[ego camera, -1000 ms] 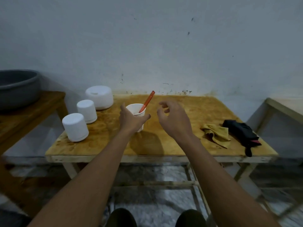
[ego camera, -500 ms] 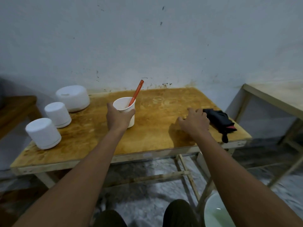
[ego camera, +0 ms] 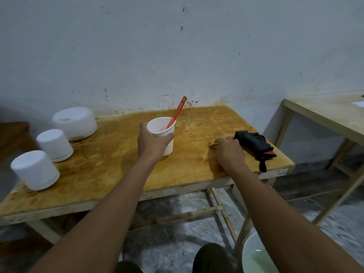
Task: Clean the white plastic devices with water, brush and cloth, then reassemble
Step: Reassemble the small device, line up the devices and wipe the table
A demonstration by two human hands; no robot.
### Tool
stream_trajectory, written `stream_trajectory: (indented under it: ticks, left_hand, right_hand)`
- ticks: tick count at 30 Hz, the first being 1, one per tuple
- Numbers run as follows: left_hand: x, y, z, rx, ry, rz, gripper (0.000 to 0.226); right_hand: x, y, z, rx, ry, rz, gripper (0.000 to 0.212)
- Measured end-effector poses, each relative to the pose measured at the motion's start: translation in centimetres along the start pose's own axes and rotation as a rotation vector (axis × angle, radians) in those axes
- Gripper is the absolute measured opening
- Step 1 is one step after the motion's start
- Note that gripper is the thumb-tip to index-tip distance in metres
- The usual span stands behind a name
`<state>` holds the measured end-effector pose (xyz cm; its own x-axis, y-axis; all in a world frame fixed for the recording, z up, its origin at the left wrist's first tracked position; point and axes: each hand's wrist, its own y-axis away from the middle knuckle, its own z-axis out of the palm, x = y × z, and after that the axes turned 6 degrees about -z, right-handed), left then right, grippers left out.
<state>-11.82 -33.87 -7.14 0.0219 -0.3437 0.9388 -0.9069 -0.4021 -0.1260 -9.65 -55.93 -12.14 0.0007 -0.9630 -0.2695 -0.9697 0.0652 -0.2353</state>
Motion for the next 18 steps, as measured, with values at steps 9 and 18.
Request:
stream_trajectory:
  ticks: [9,18]
  left_hand:
    - [2.8,-0.9,4.1,-0.094,-0.008,0.078,0.081]
    - [5.3,-4.0,9.8,-0.143,-0.047,0.18,0.081]
  right_hand:
    - [0.7,-3.8,-4.5,0.119,-0.412,-0.055,0.035]
    - [5.4,-13.4,-5.8,0.122,-0.327,0.03,0.023]
